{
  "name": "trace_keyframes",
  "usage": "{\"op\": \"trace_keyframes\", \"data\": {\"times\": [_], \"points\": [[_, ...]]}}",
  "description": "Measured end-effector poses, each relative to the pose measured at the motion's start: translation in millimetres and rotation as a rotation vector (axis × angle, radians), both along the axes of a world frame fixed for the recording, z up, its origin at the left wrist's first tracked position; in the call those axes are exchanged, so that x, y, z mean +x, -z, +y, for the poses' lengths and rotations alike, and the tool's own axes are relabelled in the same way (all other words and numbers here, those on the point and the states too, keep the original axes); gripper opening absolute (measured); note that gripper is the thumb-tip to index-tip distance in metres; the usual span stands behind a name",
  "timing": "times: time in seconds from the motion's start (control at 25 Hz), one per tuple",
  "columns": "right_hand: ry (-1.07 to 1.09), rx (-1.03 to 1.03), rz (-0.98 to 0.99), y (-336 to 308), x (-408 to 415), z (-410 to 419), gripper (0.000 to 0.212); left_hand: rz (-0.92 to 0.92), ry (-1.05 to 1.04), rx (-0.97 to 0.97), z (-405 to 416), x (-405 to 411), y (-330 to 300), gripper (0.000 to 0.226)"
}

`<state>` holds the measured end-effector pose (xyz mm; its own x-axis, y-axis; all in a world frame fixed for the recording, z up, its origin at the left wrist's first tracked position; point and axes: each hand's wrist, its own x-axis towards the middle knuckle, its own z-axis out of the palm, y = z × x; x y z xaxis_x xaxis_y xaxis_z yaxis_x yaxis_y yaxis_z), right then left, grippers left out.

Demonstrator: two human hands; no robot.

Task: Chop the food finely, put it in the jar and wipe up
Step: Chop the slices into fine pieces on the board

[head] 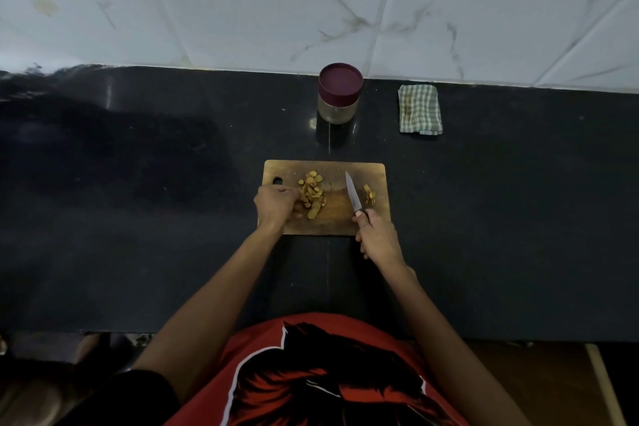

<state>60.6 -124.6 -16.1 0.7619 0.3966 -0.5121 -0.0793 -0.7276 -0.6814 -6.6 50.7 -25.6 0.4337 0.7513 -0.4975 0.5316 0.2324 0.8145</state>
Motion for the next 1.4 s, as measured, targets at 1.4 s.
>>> {"op": "trace_keyframes", "data": {"times": [1.4], "points": [[0.002, -0.006, 0.012, 2, 2, 0, 0.025, -0.217, 0.151, 0.1, 20, -6, -5, 0.013]]}}
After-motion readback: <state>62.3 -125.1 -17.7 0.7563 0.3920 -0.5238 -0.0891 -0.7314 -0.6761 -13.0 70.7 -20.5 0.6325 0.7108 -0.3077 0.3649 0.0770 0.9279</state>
